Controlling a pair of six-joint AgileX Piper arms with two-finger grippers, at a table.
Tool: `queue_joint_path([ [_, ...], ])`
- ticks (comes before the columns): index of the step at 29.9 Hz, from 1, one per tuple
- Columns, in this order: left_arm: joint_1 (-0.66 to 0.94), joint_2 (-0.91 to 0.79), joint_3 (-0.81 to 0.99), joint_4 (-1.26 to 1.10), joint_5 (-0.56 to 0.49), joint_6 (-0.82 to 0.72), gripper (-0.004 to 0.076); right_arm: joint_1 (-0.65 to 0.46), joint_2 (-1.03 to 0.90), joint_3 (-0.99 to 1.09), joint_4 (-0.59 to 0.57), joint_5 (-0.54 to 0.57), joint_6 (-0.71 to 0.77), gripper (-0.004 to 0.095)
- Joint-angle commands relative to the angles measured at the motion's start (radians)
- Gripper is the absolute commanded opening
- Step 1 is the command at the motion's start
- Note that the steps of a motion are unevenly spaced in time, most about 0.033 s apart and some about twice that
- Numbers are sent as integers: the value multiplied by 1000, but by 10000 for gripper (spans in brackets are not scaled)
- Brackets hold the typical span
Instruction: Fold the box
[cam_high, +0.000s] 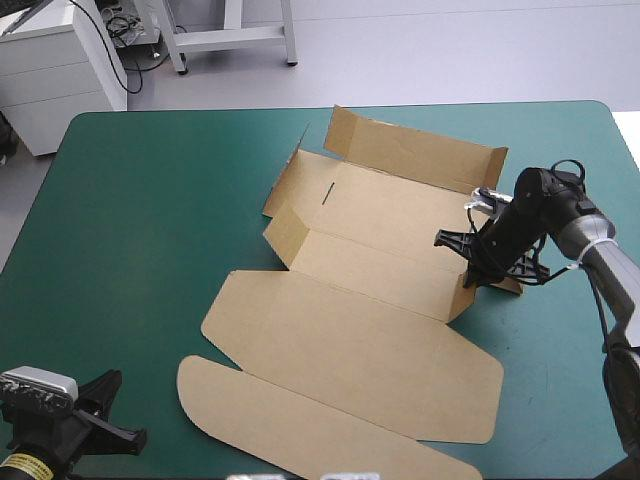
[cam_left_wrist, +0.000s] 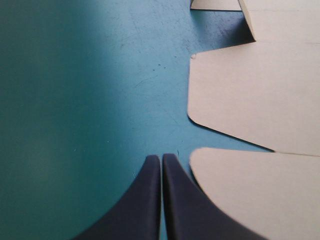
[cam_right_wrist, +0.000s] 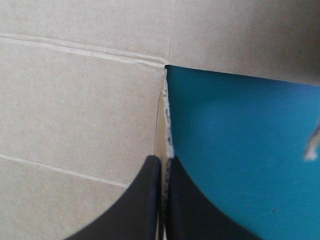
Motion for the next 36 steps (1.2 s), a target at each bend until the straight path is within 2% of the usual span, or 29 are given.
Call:
queue_joint_path([
  [1,0,16,-24,1,-70,-7,-8,1,-37,-118,-71,33,-106,-16],
  [4,0,16,-24,1,-70,-7,-8,1,5,-234,-82,70,-208,-16],
  [11,0,16,-24,1,-70,-7,-8,47,158,-456,-68,70,-429,-16],
  [18,0,16,-24,1,-70,-7,-8,148,327,-720,-221,70,-695,-16],
  [22,0,16,-24,1,-70,-7,-8,185,401,-849,-145,52,-817,-16],
  [26,0,16,-24,1,-70,-7,-8,227,452,-931,-133,57,-937,-16],
  [31,0,16,-24,1,-70,-7,-8,286,462,-950,-61,37,-1132,-16],
  [36,0,16,-24,1,-70,-7,-8,382,462,-950,-59,-11,-1207,-16],
])
